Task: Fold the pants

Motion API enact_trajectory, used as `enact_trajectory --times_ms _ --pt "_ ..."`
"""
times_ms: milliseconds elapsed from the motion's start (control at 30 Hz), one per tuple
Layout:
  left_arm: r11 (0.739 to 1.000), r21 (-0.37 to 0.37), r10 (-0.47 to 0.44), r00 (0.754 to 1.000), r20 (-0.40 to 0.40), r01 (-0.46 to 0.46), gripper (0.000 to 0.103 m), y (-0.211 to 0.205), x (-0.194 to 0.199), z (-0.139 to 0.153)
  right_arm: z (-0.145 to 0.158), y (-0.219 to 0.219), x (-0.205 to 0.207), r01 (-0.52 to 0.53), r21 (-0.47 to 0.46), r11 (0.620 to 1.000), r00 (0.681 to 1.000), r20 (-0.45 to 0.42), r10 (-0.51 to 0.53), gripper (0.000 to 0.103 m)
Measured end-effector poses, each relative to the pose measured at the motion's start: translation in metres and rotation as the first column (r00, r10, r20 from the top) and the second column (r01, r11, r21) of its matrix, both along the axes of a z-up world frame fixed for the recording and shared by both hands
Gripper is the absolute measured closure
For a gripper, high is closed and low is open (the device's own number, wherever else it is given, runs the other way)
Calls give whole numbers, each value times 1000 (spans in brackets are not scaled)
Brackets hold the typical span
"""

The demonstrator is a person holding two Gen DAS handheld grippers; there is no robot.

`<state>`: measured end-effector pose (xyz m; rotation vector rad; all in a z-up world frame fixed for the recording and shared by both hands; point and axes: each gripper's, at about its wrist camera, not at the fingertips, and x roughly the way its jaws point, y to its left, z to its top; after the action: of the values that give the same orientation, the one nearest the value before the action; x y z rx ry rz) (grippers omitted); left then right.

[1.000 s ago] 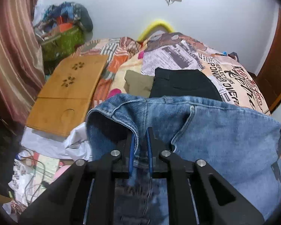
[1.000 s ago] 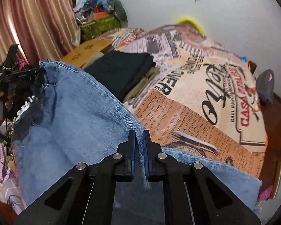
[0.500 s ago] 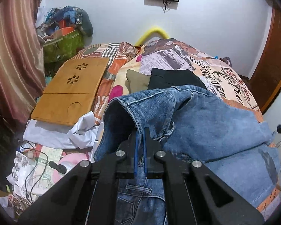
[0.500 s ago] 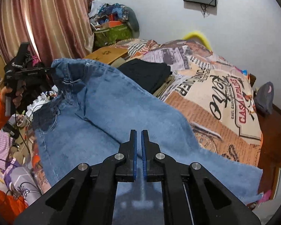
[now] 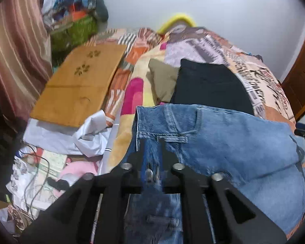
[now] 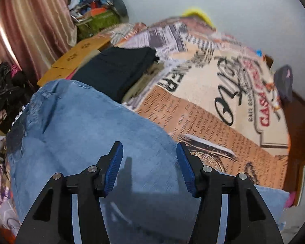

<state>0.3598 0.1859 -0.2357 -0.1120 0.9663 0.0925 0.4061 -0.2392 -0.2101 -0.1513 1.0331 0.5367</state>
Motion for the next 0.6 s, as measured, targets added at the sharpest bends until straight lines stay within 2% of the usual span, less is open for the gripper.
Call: enact_trajectory --times_ms 33,133,167,233,300,367,500,567,600 --pt "1000 -13 8 1000 -17 -8 77 4 10 -7 -5 1 4 -5 -12 1000 1000 -6 5 52" --pt "998 -49 22 998 -63 -25 70 13 40 -25 -17 4 13 -26 -31 999 999 -33 25 52" --pt "998 -59 24 996 -80 -29 69 15 49 -31 -21 5 15 -33 -33 999 999 -44 32 50" --pt "996 -76 32 992 -125 -42 58 19 68 -44 -28 6 19 -50 -33 998 997 -58 48 43" --pt "994 -88 52 986 -156 -67 57 22 82 -55 -33 9 22 -67 -35 997 995 -69 65 33" --pt "990 -118 53 982 -182 -76 57 25 96 -65 -41 14 25 -101 -48 994 991 -91 96 31" --pt "985 -161 30 979 -202 -64 57 27 112 -75 -59 21 29 -153 -39 987 973 -179 144 32" --pt "980 -191 22 979 -204 -62 58 30 115 -78 -61 21 31 -155 -13 988 970 -193 150 33" --pt "976 -209 15 979 -203 -59 60 32 116 -78 -61 20 32 -158 12 987 966 -207 157 40"
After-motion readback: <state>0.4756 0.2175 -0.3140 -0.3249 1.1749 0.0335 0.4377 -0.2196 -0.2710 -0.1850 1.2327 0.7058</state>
